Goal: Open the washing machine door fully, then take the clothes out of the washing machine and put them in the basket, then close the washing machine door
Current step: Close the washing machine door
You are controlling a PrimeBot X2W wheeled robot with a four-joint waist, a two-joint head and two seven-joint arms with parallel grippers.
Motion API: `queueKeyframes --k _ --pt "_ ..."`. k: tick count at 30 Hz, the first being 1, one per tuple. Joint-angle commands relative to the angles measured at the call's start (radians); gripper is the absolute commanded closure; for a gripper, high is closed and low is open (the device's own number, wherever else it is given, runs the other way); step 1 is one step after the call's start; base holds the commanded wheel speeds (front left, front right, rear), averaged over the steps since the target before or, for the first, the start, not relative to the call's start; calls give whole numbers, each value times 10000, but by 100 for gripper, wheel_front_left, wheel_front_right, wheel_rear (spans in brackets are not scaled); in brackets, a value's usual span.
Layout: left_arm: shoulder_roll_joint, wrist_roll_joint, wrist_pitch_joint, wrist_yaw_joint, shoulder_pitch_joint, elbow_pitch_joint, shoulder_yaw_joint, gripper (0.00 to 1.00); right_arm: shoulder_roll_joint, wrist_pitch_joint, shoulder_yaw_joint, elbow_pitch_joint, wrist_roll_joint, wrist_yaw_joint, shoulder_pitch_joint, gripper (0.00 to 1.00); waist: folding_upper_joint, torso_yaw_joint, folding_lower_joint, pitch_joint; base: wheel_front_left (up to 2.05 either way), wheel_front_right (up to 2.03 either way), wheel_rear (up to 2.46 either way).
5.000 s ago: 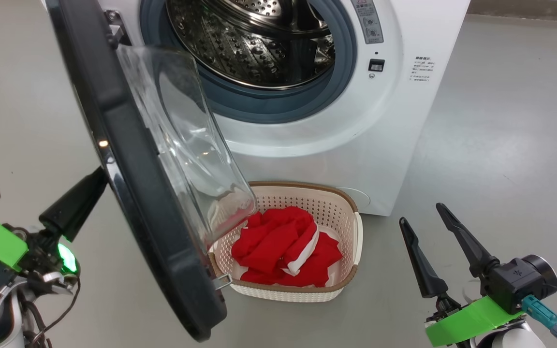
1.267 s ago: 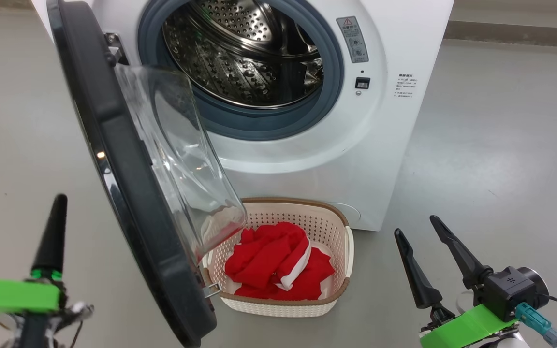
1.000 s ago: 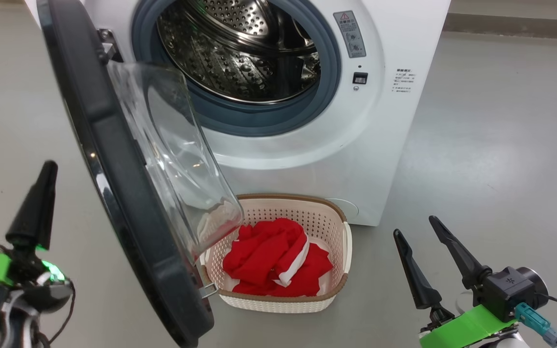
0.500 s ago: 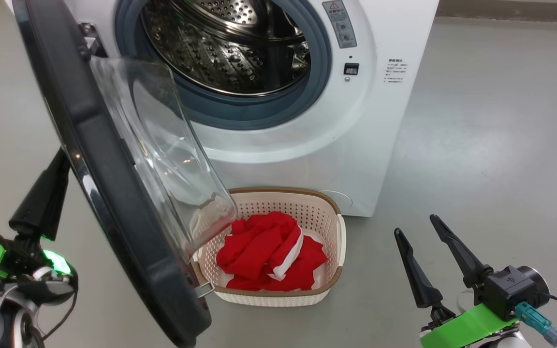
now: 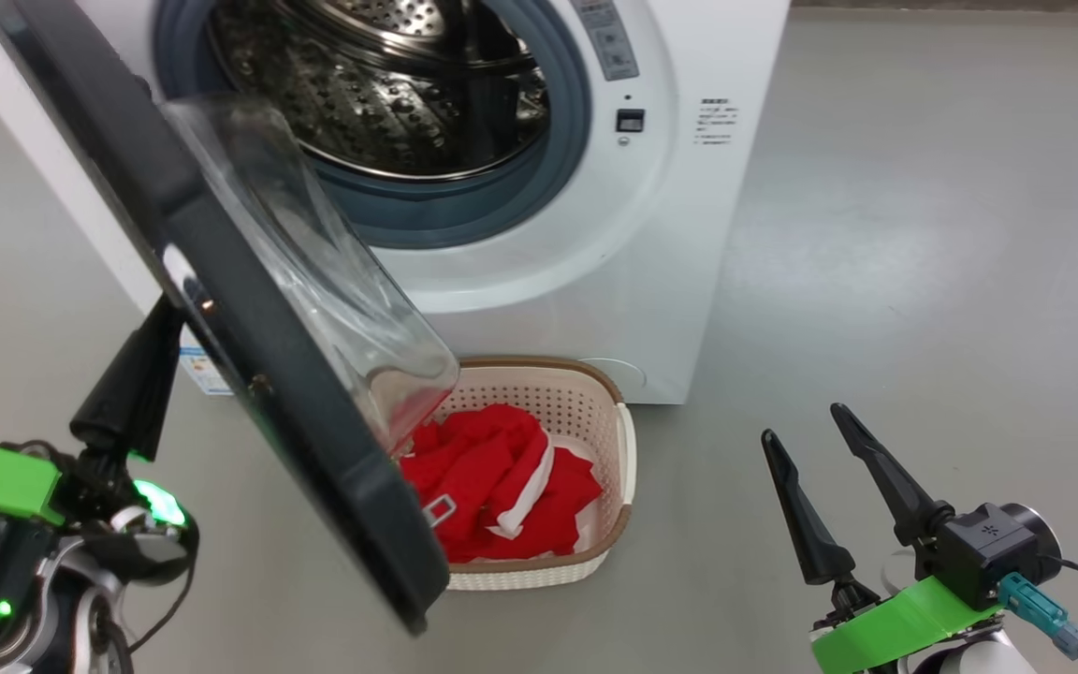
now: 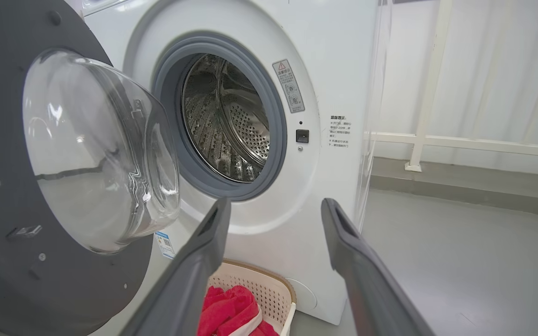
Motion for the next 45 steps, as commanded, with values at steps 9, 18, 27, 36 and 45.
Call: queueKeyframes --k 9,18,27,36,45 --pt "19 -254 -281 -575 -805 328 -171 100 -98 -65 291 -108 112 35 -283 0 -1 -695 0 -99 0 0 0" --pt "-33 -590 -851 -759 -1392 981 -209 100 -113 -65 265 -170 134 35 -380 0 -1 -1319 0 42 0 0 0" --pt "-54 -891 -1496 -1179 -2268 1703 -510 100 -245 -65 259 -232 106 35 -481 0 -1 -1667 0 434 0 0 0" --pt "-58 -1126 -2052 -1523 -3206 2550 -742 100 -380 -65 378 -268 78 35 -699 0 -1 -1898 0 754 0 0 0" --pt "66 -1030 -2386 -1783 -3803 3184 -468 100 -383 -65 497 -280 9 35 -769 0 -1 -2255 0 970 0 0 0"
